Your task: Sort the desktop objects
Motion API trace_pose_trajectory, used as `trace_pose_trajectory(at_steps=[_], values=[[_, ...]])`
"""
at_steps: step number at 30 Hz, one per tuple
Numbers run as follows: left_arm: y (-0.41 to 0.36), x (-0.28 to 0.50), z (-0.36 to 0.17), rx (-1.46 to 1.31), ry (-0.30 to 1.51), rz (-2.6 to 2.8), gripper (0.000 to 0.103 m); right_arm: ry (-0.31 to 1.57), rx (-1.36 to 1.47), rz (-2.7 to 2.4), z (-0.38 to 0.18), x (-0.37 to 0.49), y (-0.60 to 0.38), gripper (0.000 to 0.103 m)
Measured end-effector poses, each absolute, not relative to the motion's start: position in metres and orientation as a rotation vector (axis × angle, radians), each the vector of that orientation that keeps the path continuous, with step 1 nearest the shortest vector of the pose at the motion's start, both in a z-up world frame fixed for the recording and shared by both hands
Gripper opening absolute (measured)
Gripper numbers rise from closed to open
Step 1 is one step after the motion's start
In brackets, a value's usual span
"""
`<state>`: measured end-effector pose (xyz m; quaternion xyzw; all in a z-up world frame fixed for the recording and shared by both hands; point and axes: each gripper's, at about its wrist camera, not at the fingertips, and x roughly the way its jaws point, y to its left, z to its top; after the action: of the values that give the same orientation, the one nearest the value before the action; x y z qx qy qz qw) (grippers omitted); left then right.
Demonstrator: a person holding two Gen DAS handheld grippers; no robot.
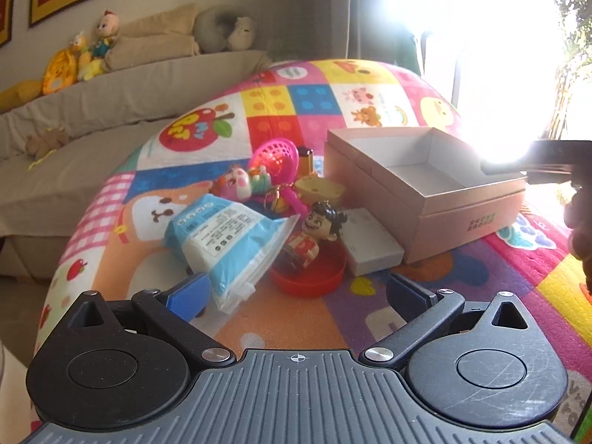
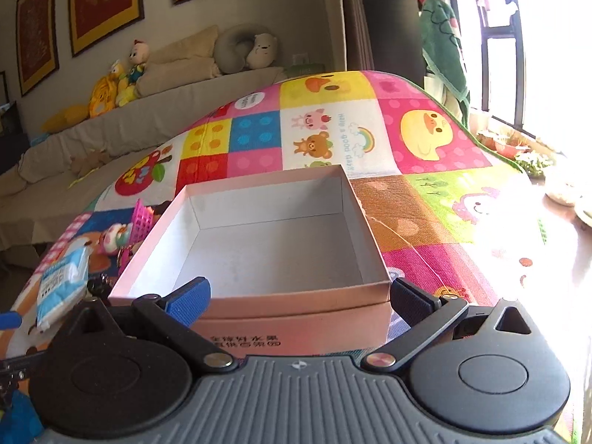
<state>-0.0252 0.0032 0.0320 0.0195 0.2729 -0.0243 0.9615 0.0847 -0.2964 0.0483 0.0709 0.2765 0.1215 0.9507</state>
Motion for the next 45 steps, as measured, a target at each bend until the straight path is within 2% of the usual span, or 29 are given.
trace_pose_trajectory(at_steps=[5, 11, 14, 21, 25, 29, 30, 31, 33, 40, 45], values=[[0.000, -0.022, 0.026, 0.049, 0.583, -0.074, 0.103, 0.575, 0.167, 0.213, 0.042, 0.107, -0.285, 0.103], [0.002, -0.018, 0.022, 0.048, 0.608, -0.058, 0.103, 0.592, 0.153, 0.412, 0.048, 0.091, -0.267, 0.103], [0.011, -0.018, 0.024, 0.061, 0.602, 0.000, 0.103, 0.553, 0.018, 0.494, 0.056, 0.059, -0.251, 0.103], [0.037, -0.013, 0.035, -0.019, 0.602, 0.077, 0.103, 0.660, -0.308, 0.712, 0.022, -0.013, -0.209, 0.103], [0.023, -0.014, 0.037, 0.009, 0.594, 0.017, 0.103, 0.530, -0.477, 0.466, 0.011, -0.020, -0.201, 0.103], [0.005, -0.006, 0.033, 0.023, 0.607, -0.052, 0.103, 0.569, -0.219, 0.349, 0.022, 0.002, -0.238, 0.103], [0.001, -0.003, 0.032, 0.018, 0.618, -0.073, 0.098, 0.584, -0.149, 0.348, 0.023, 0.005, -0.247, 0.103], [-0.003, 0.000, 0.030, 0.014, 0.632, -0.096, 0.085, 0.592, -0.099, 0.346, 0.022, 0.006, -0.253, 0.103], [-0.008, 0.008, 0.025, -0.005, 0.676, -0.137, 0.072, 0.604, -0.046, 0.345, 0.017, 0.006, -0.258, 0.103], [0.001, 0.017, 0.009, -0.024, 0.739, -0.129, 0.078, 0.634, -0.024, 0.361, 0.010, 0.009, -0.254, 0.103], [0.010, 0.034, 0.012, -0.052, 0.737, -0.101, 0.089, 0.666, 0.004, 0.354, 0.007, 0.014, -0.257, 0.103]])
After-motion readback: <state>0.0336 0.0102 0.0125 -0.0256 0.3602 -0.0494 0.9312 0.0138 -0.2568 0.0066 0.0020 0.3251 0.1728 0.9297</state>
